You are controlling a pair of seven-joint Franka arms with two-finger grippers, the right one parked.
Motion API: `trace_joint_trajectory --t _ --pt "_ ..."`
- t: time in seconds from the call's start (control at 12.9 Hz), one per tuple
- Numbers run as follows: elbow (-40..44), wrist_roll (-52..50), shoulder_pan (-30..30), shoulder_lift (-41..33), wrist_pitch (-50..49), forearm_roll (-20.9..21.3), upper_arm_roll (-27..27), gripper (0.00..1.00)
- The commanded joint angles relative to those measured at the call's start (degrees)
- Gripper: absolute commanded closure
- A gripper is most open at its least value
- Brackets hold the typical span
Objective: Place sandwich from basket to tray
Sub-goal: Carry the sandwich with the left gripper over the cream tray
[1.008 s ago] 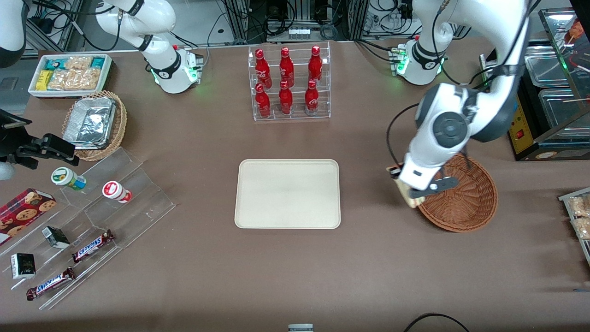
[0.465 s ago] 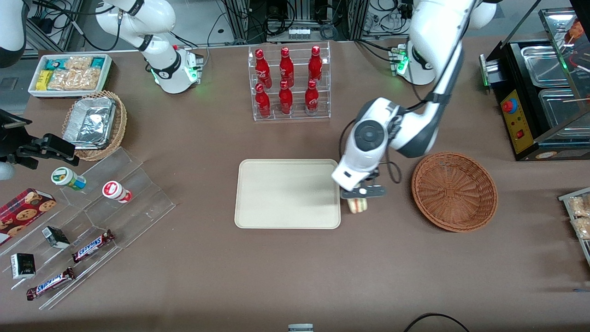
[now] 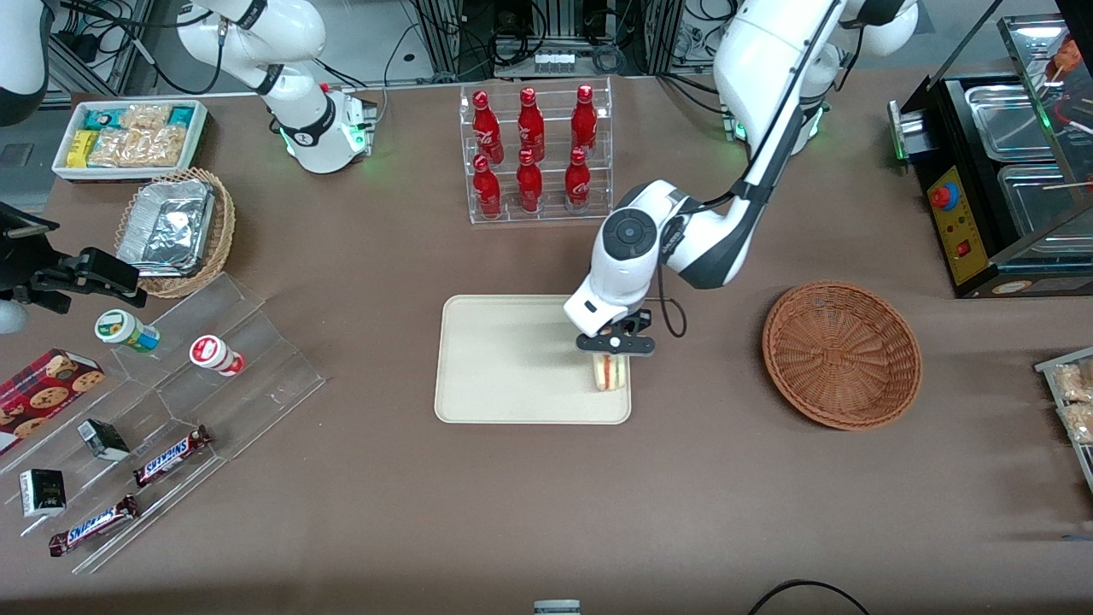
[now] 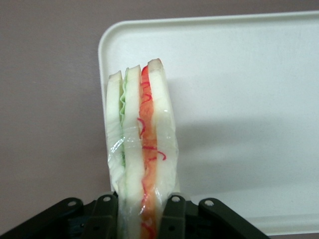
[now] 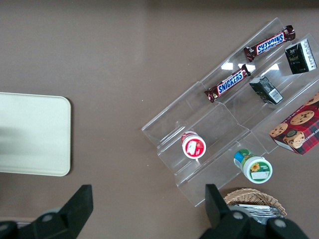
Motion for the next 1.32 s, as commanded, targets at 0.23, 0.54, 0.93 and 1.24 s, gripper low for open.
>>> trace_joint_trajectory --t 0.23,0.54,0.93,1.24 --pt "4.3 2.6 -2.6 3.8 0.0 0.1 0.6 0.73" --pt "5.1 5.1 -2.6 4.1 -0.2 0.3 0.6 0.67" --pt "5.1 5.1 -2.3 4.6 -0.1 0.1 0.7 0.62" --pt "4.9 4.4 -2.3 4.9 -0.3 -0.4 0.7 0.37"
